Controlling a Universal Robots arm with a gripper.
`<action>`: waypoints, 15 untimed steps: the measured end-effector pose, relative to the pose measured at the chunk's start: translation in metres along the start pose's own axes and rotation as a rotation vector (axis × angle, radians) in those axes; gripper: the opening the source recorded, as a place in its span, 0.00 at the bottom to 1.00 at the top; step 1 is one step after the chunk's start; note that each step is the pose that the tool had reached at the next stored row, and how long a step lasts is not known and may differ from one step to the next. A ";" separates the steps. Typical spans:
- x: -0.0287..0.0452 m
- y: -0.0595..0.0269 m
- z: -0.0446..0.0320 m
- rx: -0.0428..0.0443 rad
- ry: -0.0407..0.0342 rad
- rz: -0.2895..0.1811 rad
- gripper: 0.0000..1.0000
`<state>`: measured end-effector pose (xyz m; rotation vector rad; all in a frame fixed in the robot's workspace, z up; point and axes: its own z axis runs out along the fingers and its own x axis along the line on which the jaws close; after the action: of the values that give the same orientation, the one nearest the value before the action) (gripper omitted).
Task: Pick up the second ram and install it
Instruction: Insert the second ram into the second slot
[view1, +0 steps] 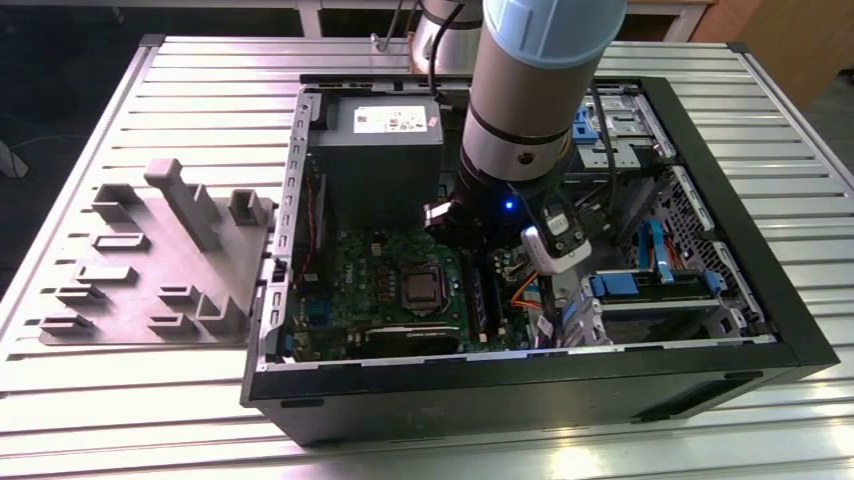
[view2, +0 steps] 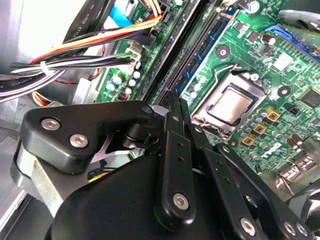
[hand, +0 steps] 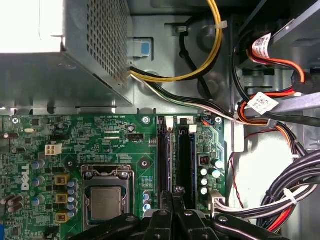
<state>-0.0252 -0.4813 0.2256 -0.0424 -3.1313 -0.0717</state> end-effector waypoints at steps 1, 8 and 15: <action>0.0000 0.0000 0.0000 0.0000 0.0000 0.000 0.11; 0.0000 -0.0002 0.0032 -0.0005 0.0000 0.000 0.11; -0.0001 -0.0004 0.0083 -0.0019 0.0001 0.000 0.11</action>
<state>-0.0252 -0.4814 0.2172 -0.0425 -3.1311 -0.0746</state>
